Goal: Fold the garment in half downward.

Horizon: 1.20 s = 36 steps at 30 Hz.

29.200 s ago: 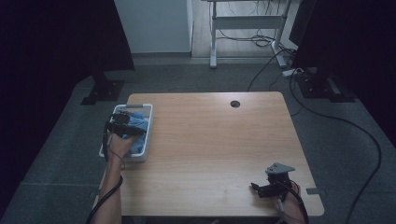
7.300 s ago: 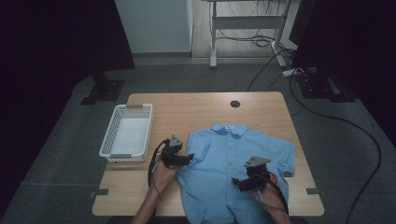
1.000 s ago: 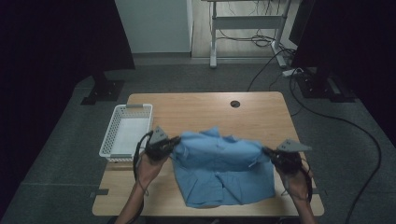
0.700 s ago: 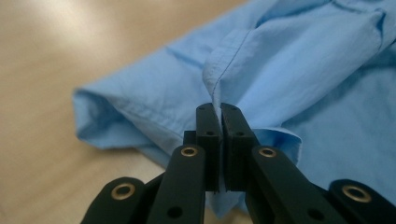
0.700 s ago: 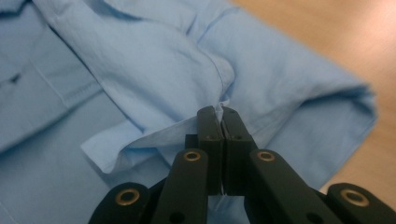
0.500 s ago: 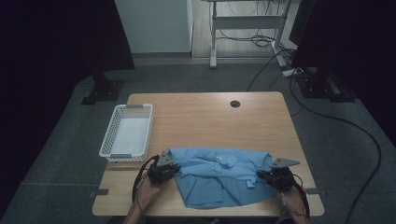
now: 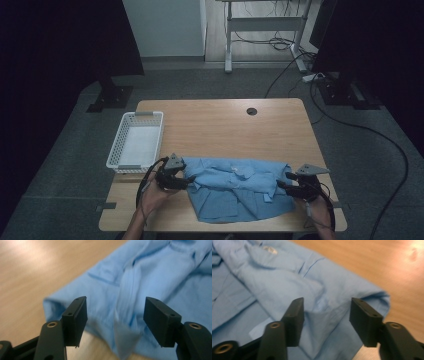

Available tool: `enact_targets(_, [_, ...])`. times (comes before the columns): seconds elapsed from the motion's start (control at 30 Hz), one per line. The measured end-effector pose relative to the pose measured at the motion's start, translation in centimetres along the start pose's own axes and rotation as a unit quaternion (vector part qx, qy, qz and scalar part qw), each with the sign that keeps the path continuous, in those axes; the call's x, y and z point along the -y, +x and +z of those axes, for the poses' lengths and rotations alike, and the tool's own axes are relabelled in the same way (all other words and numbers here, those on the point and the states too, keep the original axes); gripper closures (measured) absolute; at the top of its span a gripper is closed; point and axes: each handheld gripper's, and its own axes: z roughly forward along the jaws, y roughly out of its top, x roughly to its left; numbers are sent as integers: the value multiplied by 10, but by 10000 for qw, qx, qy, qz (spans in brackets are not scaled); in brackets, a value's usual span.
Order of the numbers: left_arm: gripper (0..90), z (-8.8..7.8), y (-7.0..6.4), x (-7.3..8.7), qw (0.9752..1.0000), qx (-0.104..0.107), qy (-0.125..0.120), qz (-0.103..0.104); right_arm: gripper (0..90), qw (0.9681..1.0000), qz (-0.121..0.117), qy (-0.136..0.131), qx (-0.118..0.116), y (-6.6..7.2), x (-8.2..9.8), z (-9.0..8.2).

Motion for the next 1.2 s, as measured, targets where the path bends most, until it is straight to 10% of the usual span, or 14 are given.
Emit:
enact_targets(0.27, [337, 19, 8, -42, 9980, 405, -369, -323, 283, 9997, 192, -120, 51, -15, -20, 8])
enact_targets(0.8, [449, 89, -14, -96, 9963, 838, -186, 65, 204, 9984, 210, 418, 317, -29, -36, 63])
enact_targets(1.0, [480, 117, -38, -88, 9920, 1078, 273, 595, 183, 9984, 129, 478, 282, -29, -28, 70])
enact_targets(1.2, [472, 127, -55, -77, 9876, 809, 653, 1179, 184, 9984, 30, 408, 388, -26, -26, 70])
